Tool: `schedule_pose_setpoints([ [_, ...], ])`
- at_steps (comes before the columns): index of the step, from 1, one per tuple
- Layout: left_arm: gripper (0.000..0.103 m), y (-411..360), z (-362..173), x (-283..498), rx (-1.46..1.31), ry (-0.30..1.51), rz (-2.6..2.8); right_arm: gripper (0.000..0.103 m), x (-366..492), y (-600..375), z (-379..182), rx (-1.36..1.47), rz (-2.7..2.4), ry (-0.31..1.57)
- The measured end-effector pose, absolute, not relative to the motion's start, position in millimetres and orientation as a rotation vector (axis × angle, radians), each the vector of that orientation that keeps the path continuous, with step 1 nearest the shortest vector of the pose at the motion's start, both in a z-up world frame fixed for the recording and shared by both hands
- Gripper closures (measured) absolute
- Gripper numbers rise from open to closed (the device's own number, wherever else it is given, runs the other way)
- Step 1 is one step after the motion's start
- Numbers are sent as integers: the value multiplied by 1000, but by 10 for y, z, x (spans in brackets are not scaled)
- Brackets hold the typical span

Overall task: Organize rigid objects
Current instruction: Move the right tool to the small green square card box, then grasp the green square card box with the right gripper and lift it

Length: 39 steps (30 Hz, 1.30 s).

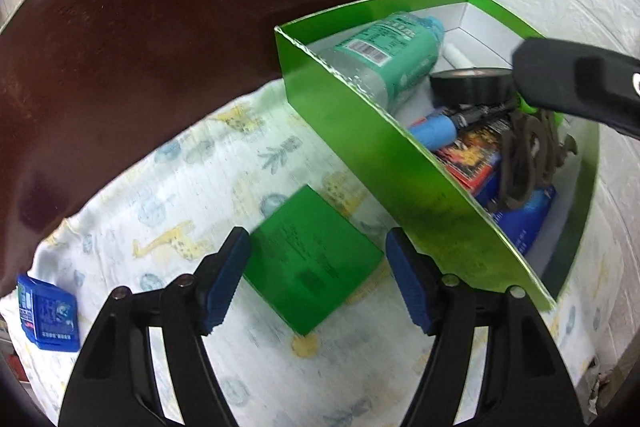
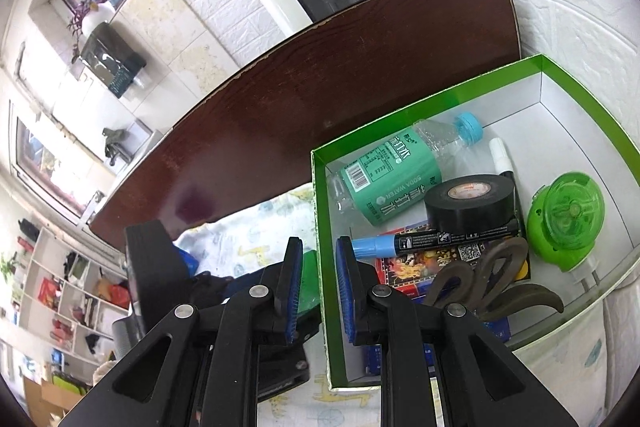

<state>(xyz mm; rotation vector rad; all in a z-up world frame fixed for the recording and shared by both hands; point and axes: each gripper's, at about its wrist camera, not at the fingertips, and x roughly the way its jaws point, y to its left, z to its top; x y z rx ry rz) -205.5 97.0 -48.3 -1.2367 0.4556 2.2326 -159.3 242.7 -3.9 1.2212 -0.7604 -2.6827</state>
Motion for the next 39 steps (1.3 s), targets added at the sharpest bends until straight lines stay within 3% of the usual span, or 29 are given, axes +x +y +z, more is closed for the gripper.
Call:
schedule_pose_setpoints([
  [3,33,974,-480,-2084,-1243,443,2252,84,-1613,2410,-50,1236,-2691,-758],
  [7,45,815,-468,-2058,-1257,452,2274,84,-1658,2326,-46,1249,-2686,-728],
  [17,45,2,-331,-1883,-1288,246,2338,84,-1936,1653,-197,1302,-2533,-608],
  [27,41,61,-462,-1941,-1274,131,2270,83,-2176,1347,-603,1536,-2528,-663],
  [34,44,-36,-492,-1983,-1284,78,2251,83,-2217,1403,-658,1593,-2593,-651],
  [37,56,-91,-505,-1989,-1290,80,2233,83,-2202,1421,-668,1630,-2635,-643],
  [39,56,-148,-514,-1990,-1297,90,2241,83,-2216,1426,-695,1644,-2644,-645],
])
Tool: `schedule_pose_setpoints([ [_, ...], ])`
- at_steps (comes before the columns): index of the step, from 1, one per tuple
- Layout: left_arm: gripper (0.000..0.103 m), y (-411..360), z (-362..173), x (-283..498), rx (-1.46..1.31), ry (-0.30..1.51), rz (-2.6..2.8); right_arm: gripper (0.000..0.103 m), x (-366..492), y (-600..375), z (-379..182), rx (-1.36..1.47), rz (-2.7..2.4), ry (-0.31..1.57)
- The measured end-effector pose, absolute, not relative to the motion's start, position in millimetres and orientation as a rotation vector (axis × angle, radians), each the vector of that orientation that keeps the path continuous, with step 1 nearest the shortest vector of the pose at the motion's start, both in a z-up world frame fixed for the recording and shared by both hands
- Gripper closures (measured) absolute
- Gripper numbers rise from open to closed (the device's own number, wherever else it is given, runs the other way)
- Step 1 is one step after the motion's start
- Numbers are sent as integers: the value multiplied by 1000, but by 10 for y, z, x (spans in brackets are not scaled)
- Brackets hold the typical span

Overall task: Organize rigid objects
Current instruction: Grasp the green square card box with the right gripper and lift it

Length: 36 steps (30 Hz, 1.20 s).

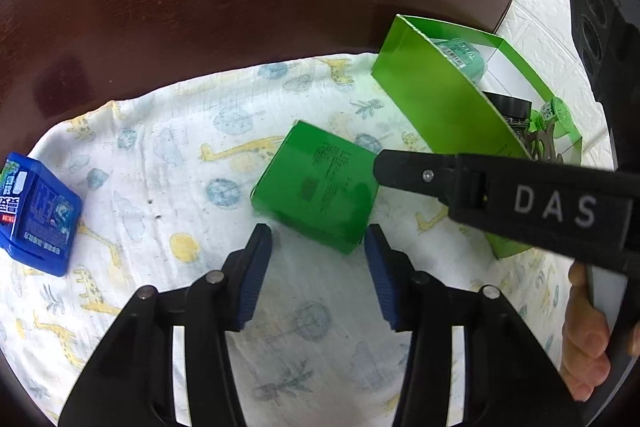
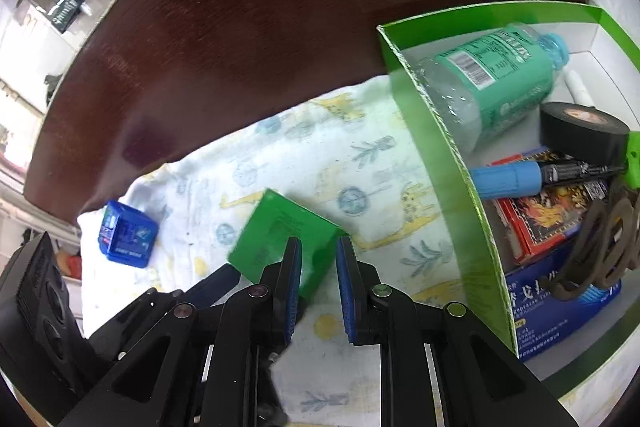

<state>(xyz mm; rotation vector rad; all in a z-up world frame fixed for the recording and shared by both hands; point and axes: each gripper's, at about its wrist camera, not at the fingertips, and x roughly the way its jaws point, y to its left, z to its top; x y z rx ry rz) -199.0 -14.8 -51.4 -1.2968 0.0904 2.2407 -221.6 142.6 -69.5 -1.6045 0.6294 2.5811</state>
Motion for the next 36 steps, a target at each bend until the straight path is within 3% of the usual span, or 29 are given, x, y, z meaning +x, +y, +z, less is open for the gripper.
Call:
schedule_pose_setpoints([
  [2,56,-226,-518,-1997,-1302,98,2257,72,-2265,1446,-736,-1617,2570,659],
  [4,57,-337,-518,-2022,-1312,74,2277,55,-2314,1436,-732,-1614,2608,692],
  [6,57,-484,-509,-2045,-1328,33,2294,48,-2387,1381,-703,-1601,2647,652],
  [10,57,-536,-449,-2011,-1291,4,2279,48,-2527,1279,-734,-1637,2682,618],
  [16,59,-242,-514,-2010,-1273,124,2238,48,-2566,1216,-910,-1714,2647,663],
  [18,60,-253,-512,-2054,-1271,98,2268,57,-2563,1187,-918,-1722,2657,656],
  [21,59,-309,-462,-2053,-1273,76,2276,59,-2545,1127,-916,-1727,2677,612],
  [36,59,37,328,-1627,-1036,224,2349,59,-2117,1372,-249,-1475,2868,651],
])
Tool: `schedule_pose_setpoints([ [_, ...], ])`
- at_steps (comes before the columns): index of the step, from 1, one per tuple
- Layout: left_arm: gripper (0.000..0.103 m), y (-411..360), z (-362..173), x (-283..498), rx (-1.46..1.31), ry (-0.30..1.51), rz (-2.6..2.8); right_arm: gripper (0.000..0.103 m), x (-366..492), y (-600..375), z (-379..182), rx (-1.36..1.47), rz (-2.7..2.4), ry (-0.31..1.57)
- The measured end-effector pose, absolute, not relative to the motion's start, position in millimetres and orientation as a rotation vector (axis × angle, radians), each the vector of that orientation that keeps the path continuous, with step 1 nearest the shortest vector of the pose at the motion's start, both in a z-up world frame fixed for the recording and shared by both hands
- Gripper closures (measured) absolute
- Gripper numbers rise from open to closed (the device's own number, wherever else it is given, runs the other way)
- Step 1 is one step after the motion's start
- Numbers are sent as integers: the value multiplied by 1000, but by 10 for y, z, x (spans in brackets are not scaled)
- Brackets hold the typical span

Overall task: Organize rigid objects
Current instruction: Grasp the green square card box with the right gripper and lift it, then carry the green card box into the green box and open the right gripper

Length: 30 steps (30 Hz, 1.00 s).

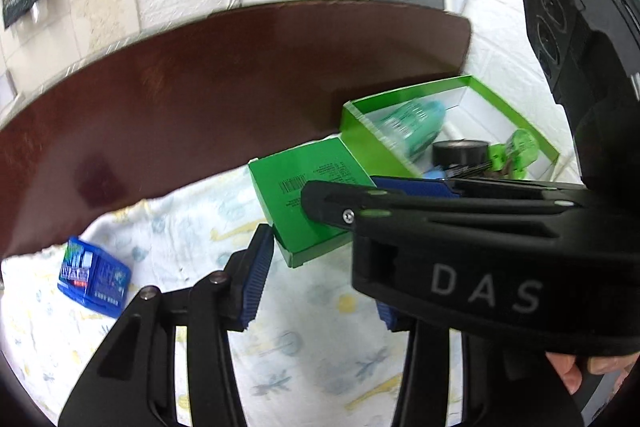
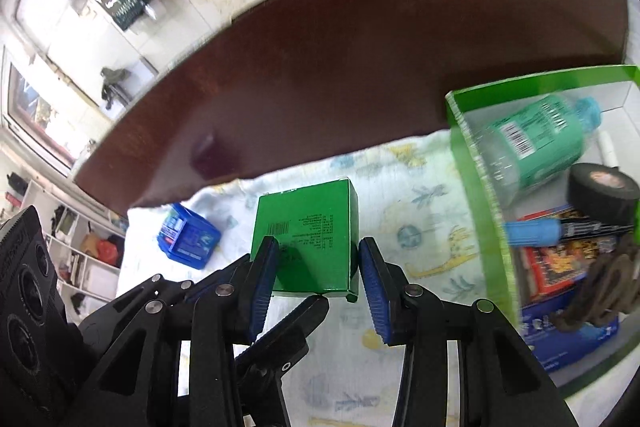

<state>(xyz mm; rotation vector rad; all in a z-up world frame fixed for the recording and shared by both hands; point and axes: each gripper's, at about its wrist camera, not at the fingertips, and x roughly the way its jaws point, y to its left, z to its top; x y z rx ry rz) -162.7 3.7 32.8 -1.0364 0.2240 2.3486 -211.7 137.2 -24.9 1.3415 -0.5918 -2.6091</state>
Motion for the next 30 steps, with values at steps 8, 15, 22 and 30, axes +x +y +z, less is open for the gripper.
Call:
schedule_pose_setpoints([
  [8,59,824,593,-1434,-924,351,2283,59,-1761,1988,42,1214,-2709,-718],
  [15,59,1490,690,-1386,-882,419,2210,59,-1449,2588,187,1130,-2783,-874],
  [22,59,1938,634,-1390,-885,493,2161,59,-1272,3171,188,1092,-2806,-1026],
  [30,59,2181,500,-1453,-911,517,2130,59,-1235,3465,92,1092,-2791,-1100],
])
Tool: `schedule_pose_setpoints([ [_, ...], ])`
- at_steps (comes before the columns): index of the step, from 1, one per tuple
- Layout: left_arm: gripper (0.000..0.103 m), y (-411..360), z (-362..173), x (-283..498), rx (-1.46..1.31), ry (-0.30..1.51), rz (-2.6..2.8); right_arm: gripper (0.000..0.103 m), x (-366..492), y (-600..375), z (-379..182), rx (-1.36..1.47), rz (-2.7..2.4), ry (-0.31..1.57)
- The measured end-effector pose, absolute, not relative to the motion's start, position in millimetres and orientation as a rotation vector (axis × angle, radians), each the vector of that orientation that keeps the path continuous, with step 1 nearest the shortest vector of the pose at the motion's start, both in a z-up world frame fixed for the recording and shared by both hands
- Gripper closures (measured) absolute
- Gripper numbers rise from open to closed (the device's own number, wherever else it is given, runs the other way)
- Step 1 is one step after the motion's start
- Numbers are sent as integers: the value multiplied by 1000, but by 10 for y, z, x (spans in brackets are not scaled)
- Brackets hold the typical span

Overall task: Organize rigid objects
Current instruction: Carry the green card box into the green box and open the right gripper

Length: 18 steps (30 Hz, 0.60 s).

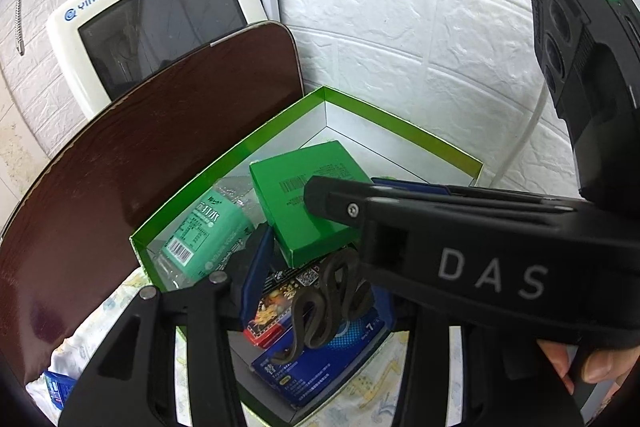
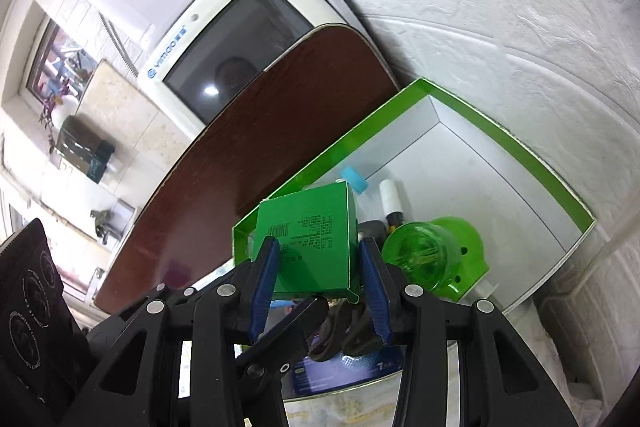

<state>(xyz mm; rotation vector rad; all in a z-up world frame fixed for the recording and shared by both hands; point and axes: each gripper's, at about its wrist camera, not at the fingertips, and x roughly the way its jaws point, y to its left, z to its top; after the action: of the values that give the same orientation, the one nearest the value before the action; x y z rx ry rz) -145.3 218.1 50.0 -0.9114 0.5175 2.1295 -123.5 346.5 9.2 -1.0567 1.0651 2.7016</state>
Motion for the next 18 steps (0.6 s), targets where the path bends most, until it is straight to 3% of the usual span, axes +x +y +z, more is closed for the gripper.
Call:
schedule_pose_setpoints([
  [18,57,1878,443,-1636,-965,483,2191,59,-1241,3528,32,-1029,2643,1063],
])
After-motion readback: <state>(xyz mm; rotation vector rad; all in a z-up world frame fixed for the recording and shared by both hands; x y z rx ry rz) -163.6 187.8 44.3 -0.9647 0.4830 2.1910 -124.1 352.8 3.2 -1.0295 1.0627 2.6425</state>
